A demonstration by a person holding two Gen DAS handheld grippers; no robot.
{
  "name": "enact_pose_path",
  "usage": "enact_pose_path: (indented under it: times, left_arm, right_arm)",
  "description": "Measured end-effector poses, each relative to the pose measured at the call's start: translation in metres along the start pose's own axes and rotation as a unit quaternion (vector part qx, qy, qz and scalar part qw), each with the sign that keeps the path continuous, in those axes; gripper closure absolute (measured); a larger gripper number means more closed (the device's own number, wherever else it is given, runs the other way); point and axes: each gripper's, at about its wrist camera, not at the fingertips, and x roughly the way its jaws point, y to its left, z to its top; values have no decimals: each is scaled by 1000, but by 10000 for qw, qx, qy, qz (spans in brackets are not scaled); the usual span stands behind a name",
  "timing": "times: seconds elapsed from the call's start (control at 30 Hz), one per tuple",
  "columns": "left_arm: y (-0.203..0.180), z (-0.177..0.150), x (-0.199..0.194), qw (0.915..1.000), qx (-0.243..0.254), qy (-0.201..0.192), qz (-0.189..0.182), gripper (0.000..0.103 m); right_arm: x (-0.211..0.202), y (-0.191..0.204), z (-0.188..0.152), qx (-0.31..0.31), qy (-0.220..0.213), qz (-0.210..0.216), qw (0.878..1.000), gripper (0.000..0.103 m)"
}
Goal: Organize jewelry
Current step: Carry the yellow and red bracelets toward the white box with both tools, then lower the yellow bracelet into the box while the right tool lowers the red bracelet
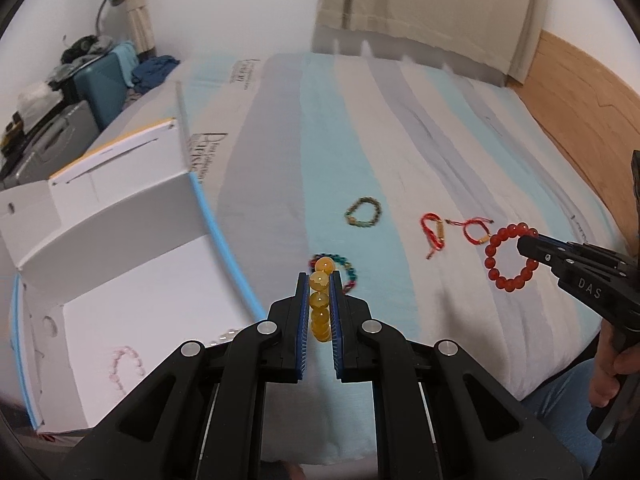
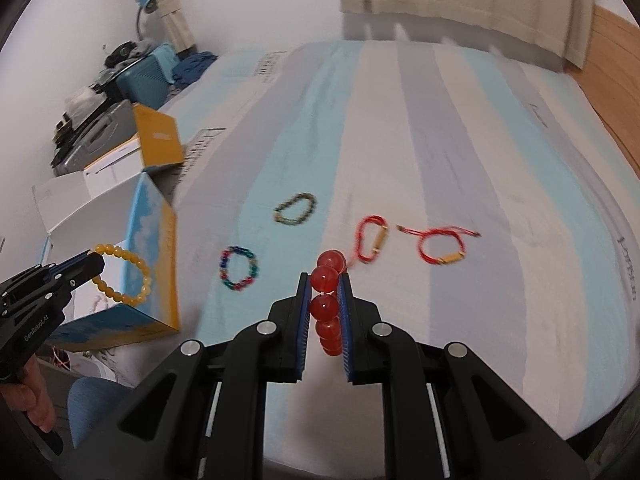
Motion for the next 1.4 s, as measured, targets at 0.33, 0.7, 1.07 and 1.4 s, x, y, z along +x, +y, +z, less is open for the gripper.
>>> enact_pose_path:
  times: [0.33, 0.7, 1.07, 1.4]
  left_arm:
    - [65, -9, -31, 9986, -401, -158, 290, 94]
    - [150, -33, -59, 9926, -936, -156, 761, 94]
    - [214, -66, -70, 9841, -1407, -35, 1085, 94]
    - [245, -90, -49, 9791, -1663, 249, 1141, 94]
  right_arm:
    - [5, 74, 17, -451, -56, 268, 9986, 90]
    - [8, 170, 29, -1066, -93, 667, 9920, 90]
    - [26, 248, 19, -1600, 84, 980, 9822, 90]
    - [65, 288, 1, -1839, 464, 1038, 9763, 90]
